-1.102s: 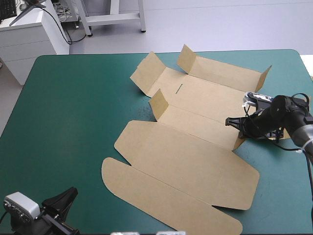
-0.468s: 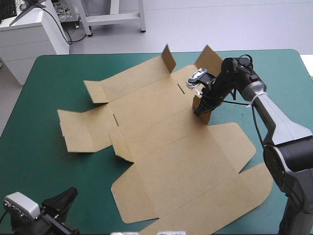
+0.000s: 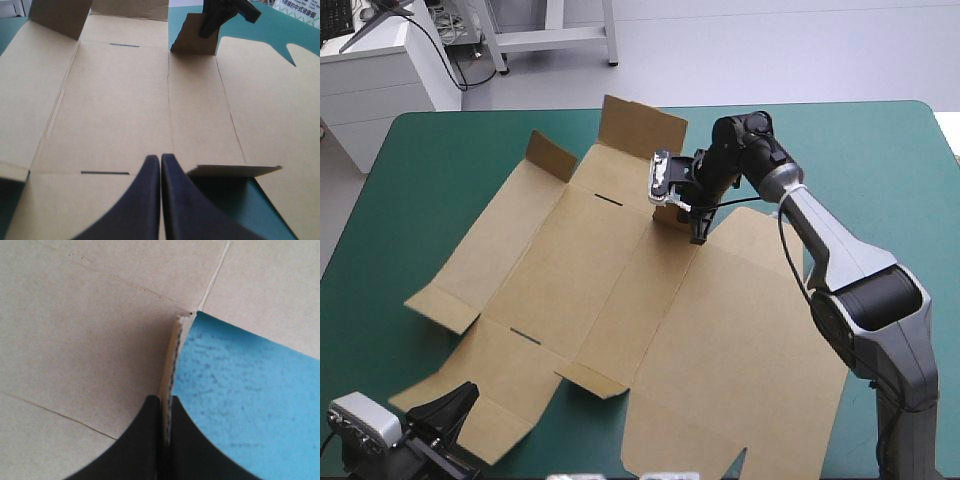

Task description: Fold the box

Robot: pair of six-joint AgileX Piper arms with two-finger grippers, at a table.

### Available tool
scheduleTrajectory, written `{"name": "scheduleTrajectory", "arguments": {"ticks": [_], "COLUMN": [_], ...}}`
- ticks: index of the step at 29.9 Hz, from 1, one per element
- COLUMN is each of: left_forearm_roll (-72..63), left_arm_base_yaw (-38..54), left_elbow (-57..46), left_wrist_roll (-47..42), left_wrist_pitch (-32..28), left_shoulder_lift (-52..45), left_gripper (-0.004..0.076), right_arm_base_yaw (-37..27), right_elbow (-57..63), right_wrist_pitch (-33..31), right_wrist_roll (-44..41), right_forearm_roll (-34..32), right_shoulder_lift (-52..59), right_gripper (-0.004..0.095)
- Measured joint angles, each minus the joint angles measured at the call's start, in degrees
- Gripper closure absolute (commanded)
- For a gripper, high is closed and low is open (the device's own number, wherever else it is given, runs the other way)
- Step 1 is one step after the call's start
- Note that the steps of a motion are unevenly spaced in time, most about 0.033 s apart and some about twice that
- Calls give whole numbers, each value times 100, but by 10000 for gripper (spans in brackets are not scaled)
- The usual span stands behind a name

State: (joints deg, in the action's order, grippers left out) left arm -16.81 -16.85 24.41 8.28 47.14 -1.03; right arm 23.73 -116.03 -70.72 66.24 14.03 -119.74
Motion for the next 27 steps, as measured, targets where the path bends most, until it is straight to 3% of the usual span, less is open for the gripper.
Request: {"name": "scheduleTrajectory", "arguments": {"ticks": [6, 16, 19, 25, 27], "left_forearm_roll": [0, 0, 0, -11, -23], "left_arm_base_yaw": [0, 0, 0, 0, 0], "left_elbow": [0, 0, 0, 0, 0], "left_wrist_roll": [0, 0, 0, 0, 0], "left_wrist_pitch": [0, 0, 0, 0, 0], "left_shoulder_lift": [0, 0, 0, 0, 0], "left_gripper": [732, 732, 732, 732, 732], "right_arm_base_yaw": [321, 428, 428, 428, 428], "right_elbow": [-18, -48, -48, -62, -130], "right_wrist_pitch": [428, 1203, 1256, 1334, 1318], "right_wrist_roll": [928, 1118, 1135, 1152, 1031], "right_forearm_roll": [6, 150, 246, 413, 483], "right_shoulder_lift": [-206, -582, -584, -609, -620], "right_gripper": [927, 902, 746, 164, 53]}}
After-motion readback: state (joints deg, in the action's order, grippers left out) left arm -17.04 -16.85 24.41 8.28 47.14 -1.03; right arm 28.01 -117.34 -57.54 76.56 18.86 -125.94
